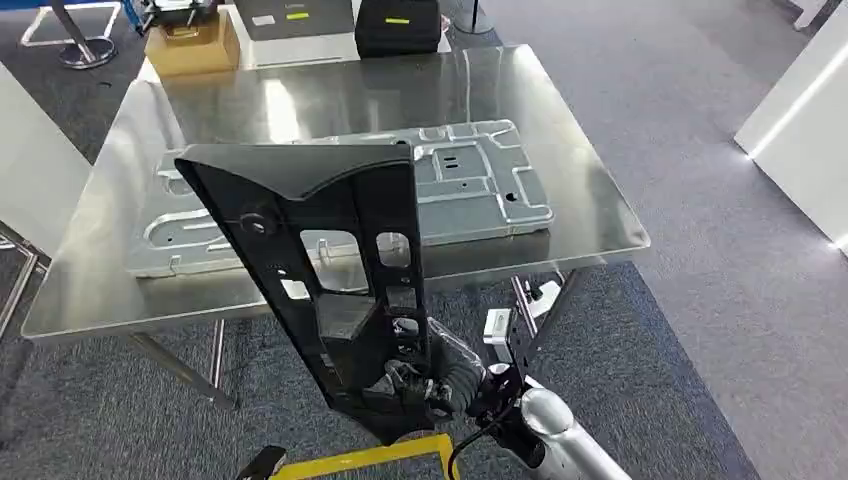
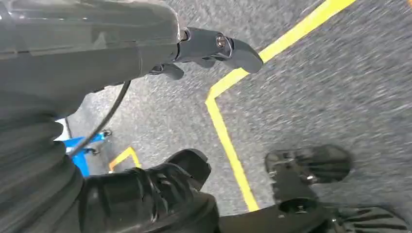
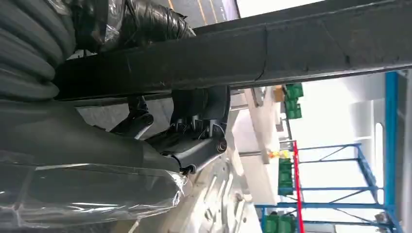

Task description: Take the parts from the cabinet and place them on the table.

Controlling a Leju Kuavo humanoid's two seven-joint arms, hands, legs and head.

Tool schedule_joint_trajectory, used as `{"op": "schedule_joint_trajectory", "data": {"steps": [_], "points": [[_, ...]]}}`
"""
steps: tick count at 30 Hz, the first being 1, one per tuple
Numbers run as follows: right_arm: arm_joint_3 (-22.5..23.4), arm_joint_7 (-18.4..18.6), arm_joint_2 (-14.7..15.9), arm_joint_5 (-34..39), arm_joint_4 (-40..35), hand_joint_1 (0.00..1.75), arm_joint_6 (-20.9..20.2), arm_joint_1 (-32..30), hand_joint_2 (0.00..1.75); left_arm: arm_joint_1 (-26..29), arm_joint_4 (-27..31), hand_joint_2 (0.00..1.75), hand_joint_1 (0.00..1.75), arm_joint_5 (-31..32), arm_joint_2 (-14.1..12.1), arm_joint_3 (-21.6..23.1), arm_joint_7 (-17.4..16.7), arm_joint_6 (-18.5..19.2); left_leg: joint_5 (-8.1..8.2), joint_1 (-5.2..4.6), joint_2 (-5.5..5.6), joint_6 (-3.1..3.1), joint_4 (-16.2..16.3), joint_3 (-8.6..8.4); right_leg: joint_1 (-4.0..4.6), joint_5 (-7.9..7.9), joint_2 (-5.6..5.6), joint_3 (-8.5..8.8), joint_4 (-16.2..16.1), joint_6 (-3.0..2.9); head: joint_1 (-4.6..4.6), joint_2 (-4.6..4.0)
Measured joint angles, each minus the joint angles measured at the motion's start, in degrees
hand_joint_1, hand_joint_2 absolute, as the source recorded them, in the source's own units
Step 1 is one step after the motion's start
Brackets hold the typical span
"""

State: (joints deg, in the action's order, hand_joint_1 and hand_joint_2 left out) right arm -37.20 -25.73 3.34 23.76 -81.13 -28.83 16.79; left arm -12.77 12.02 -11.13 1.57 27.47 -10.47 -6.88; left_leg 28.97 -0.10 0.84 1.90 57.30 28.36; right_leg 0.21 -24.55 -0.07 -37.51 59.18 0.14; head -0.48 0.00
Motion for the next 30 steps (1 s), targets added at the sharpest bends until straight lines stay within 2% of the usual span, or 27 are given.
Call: {"op": "schedule_joint_trajectory", "data": {"steps": [1, 2, 3, 4, 6, 7, 8, 9, 10, 11, 12, 13, 14, 15, 16, 17, 18, 19, 20, 21, 22, 24, 25, 26, 27, 29, 30], "points": [[0.0, 0.0, 0.0, 0.0, 0.0, 1.75, 0.0, 0.0, 1.75, -0.1, 0.0, 1.75, 0.0, 0.0, 0.0, 0.0, 0.0, 0.0, 0.39, 0.05, 0.06, -0.43, -0.1, 0.24, 0.06, -0.33, 0.17, 0.36, 0.0, -0.31, 0.05, 0.0], [0.0, 0.0, 0.1, 0.0, -0.2, 1.75, 0.0, -0.2, 1.75, 0.0, 0.0, 1.75, 0.0, 0.1, 0.0, 0.0, 0.0, 0.0, 0.55, 0.07, -0.06, -0.87, -0.3, -0.65, 0.13, 0.67, 0.19, 0.58, -0.4, -0.83, 0.13, 0.0], [0.0, 0.0, 0.2, 0.0, -0.3, 1.75, 0.0, -0.3, 1.75, 0.0, 0.0, 1.75, 0.0, 0.2, 0.0, 0.0, 0.2, 0.0, 0.23, -0.02, -0.05, -1.14, 0.3, -0.58, -0.06, 0.53, 0.3, 0.91, -0.6, -1.17, 0.0, 0.0], [0.0, 0.0, 0.2, 0.0, -0.5, 1.75, 0.0, -0.3, 1.75, 0.0, 0.0, 1.75, 0.0, 0.3, 0.0, 0.0, 0.3, 0.0, 0.22, -0.05, -0.03, -1.48, 0.9, -0.85, -0.43, 0.36, 0.39, 2.08, -0.8, -1.64, 0.07, 0.0], [0.0, 0.0, 0.3, 0.0, -0.8, 1.75, 0.0, -0.4, 1.75, 0.0, 0.0, 1.75, 0.0, 0.5, 0.0, 0.0, 0.5, 0.0, 0.94, 0.15, -0.32, -1.78, 4.2, 0.74, -0.51, -0.23, 0.13, 3.2, -1.3, -2.25, 0.07, 0.0], [0.0, -0.1, 0.3, 0.0, -1.2, 1.75, 0.1, -0.4, 1.75, 0.0, 0.0, 1.75, 0.0, 0.5, 0.0, 0.0, 0.7, 0.1, 3.35, 0.46, -0.43, -2.31, 9.6, 4.15, -0.52, -0.92, 0.11, 3.83, -1.3, -2.47, 0.03, 0.0], [0.0, -0.1, 0.3, 0.0, -1.2, 1.75, 0.1, -0.6, 1.75, 0.1, 0.0, 1.75, 0.0, 0.6, 0.0, 0.0, 0.7, 0.1, 5.29, 0.66, -0.44, -2.61, 13.3, 6.86, -0.48, -1.42, 0.12, 4.31, -1.3, -2.48, 0.0, 0.0], [0.0, -0.1, 0.4, 0.0, -1.2, 1.75, 0.2, -0.8, 1.75, 0.3, 0.0, 1.75, 0.0, 0.6, 0.0, 0.1, 0.8, 0.1, 6.62, 0.77, -0.45, -2.92, 16.2, 9.28, -0.47, -1.89, 0.16, 4.77, -1.2, -2.47, 0.03, 0.0], [0.0, -0.1, 0.4, 0.0, -1.2, 1.75, 0.2, -1.0, 1.75, 0.4, 0.0, 1.75, 0.0, 0.6, 0.0, 0.1, 0.9, 0.1, 6.38, 0.84, -0.47, -3.14, 17.0, 10.69, -0.47, -2.37, 0.24, 5.32, -1.2, -2.42, 0.0, 0.0], [0.0, -0.1, 0.4, 0.0, -1.2, 1.75, 0.2, -1.2, 1.75, 0.7, 0.0, 1.75, 0.0, 0.6, 0.0, 0.1, 0.9, 0.1, 4.34, 0.88, -0.49, -3.18, 15.1, 10.87, -0.5, -2.97, 0.35, 6.07, -1.2, -2.3, 0.01, 0.0], [0.0, -0.1, 0.4, 0.0, -1.3, 1.75, 0.2, -1.3, 1.75, 0.7, 0.0, 1.75, 0.0, 0.6, 0.0, 0.1, 0.9, 0.1, 1.45, 0.89, -0.5, -3.06, 11.3, 10.0, -0.52, -3.53, 0.39, 6.85, -1.2, -2.15, 0.0, 0.0], [0.0, -0.1, 0.4, 0.0, -1.4, 1.75, 0.2, -1.3, 1.75, 0.7, 0.0, 1.75, 0.0, 0.6, 0.0, 0.1, 0.9, 0.2, -2.45, 0.88, -0.55, -2.8, 6.1, 8.45, -0.52, -4.15, 0.38, 7.76, -1.2, -1.97, 0.0, 0.0], [0.0, -0.1, 0.4, 0.0, -1.4, 1.75, 0.2, -1.3, 1.75, 0.7, 0.0, 1.75, 0.0, 0.7, 0.0, 0.1, 1.0, 0.2, -6.39, 0.83, -0.73, -2.35, 1.3, 7.19, -0.52, -4.79, 0.29, 7.96, -1.3, -1.74, 0.05, 0.0], [0.0, 0.0, 0.5, -0.1, -1.4, 1.75, 0.4, -1.3, 1.75, 0.7, -0.2, 1.75, 0.0, 0.7, 0.0, 0.2, 1.0, 0.2, -5.1, 0.4, -0.81, -2.14, 1.5, 7.64, -0.39, -5.09, 0.31, 8.77, -1.2, -1.43, 0.11, 0.0], [0.0, 0.0, 0.5, -0.1, -1.4, 1.75, 0.5, -1.3, 1.75, 0.6, -0.2, 1.75, 0.0, 0.8, 0.0, 0.2, 1.0, 0.2, -4.15, 0.1, -0.87, -1.62, 0.9, 7.39, -0.51, -5.29, 0.32, 8.46, -1.4, -1.0, -0.04, 0.0], [0.0, 0.0, 0.5, -0.3, -1.4, 1.75, 0.8, -1.3, 1.75, 0.6, -0.2, 1.75, 0.0, 0.8, 0.0, 0.2, 1.0, 0.2, -5.26, -0.01, -0.85, -1.13, 0.7, 7.09, -0.52, -5.49, 0.31, 8.64, -1.7, -0.65, 0.0, 0.0], [0.0, 0.0, 0.5, -0.4, -1.4, 1.75, 1.2, -1.4, 1.75, 0.7, -0.2, 1.75, 0.0, 0.8, 0.0, 0.2, 1.0, 0.2, -5.08, 0.01, -0.82, -0.74, 0.4, 7.17, -0.41, -5.08, 0.28, 9.07, -0.9, -0.33, -0.02, 0.0], [0.2, 0.0, 0.5, -0.7, -1.6, 1.75, 1.7, -1.2, 1.75, 0.8, -0.2, 1.75, 0.0, 0.8, 0.0, 0.3, 1.1, 0.2, -5.36, 0.37, -0.64, -0.36, 0.1, 6.01, -0.26, -5.0, 0.28, 9.43, -0.8, 0.02, -0.02, 0.0], [0.4, 0.0, 0.5, -1.2, -1.7, 1.75, 2.5, -1.0, 1.75, 0.7, -0.2, 1.75, 0.0, 1.0, 0.1, 0.3, 1.1, 0.2, -5.37, 0.53, -0.78, -0.26, -0.3, 5.33, -0.55, -5.22, 0.25, 8.55, 1.1, 0.08, 0.02, 0.0], [0.6, 0.0, 0.5, -1.5, -1.7, 1.75, 3.0, -0.5, 1.75, 0.5, -0.2, 1.75, 0.0, 1.1, 0.1, 0.3, 1.1, 0.2, -5.13, 0.57, -0.76, 0.11, -0.4, 5.1, -0.53, -5.92, 0.23, 6.89, 4.1, 0.22, 0.09, 0.0], [0.8, 0.0, 0.5, -1.9, -1.7, 1.75, 3.7, 0.0, 1.75, 0.4, -0.2, 1.75, 0.0, 1.2, 0.0, 0.3, 1.1, 0.2, -4.9, 0.57, -0.75, 0.44, -0.4, 5.01, -0.6, -7.53, 0.24, 4.45, 7.9, 0.47, 0.14, 0.0], [1.5, -0.4, 0.5, -3.3, -1.7, 1.75, 5.6, 0.8, 1.75, 0.3, -0.2, 1.75, 0.0, 1.4, 0.0, 0.3, 1.2, 0.2, -4.33, 0.49, -0.66, 0.64, -0.3, 4.72, -0.67, -11.51, 0.24, -0.91, 15.4, 0.85, 0.14, 0.0], [1.9, -0.5, 0.5, -3.8, -1.6, 1.75, 6.3, 1.3, 1.75, 0.4, -0.2, 1.75, 0.0, 1.4, 0.0, 0.3, 1.2, 0.2, -4.09, 0.49, -0.58, 0.59, -0.3, 4.51, -0.68, -11.64, 0.23, -2.53, 16.8, 0.85, 0.09, 0.0], [2.4, -0.5, 0.5, -4.1, -1.6, 1.75, 6.6, 2.0, 1.75, 0.5, -0.2, 1.75, 0.0, 1.4, 0.0, 0.3, 1.2, 0.2, -3.77, 0.49, -0.52, 0.52, -0.2, 4.12, -0.68, -9.94, 0.22, -2.8, 15.6, 0.77, 0.11, 0.0], [2.8, -0.5, 0.5, -4.2, -1.6, 1.75, 6.7, 2.5, 1.75, 0.5, -0.2, 1.75, 0.0, 1.4, 0.1, 0.3, 1.2, 0.2, -3.4, 0.49, -0.47, 0.44, -0.2, 3.62, -0.68, -6.82, 0.21, -1.81, 12.0, 0.71, 0.09, 0.0], [3.3, -0.5, 0.5, -4.2, -1.6, 1.75, 6.8, 3.4, 1.75, 0.5, -0.2, 1.75, 0.0, 1.5, 0.3, 0.4, 1.2, 0.2, -2.66, 0.49, -0.38, 0.17, -0.1, 2.58, -0.65, 0.39, 0.2, 1.95, 1.6, 0.31, 0.11, 0.0], [3.5, -0.5, 0.5, -4.2, -1.6, 1.75, 6.8, 3.6, 1.75, 0.4, -0.2, 1.75, 0.0, 1.5, 0.3, 0.4, 1.2, 0.2, -2.5, 0.39, -0.32, -0.09, -0.1, 2.31, -0.34, -0.87, 0.17, 2.25, 0.4, 0.02, 0.09, 0.0]]}}
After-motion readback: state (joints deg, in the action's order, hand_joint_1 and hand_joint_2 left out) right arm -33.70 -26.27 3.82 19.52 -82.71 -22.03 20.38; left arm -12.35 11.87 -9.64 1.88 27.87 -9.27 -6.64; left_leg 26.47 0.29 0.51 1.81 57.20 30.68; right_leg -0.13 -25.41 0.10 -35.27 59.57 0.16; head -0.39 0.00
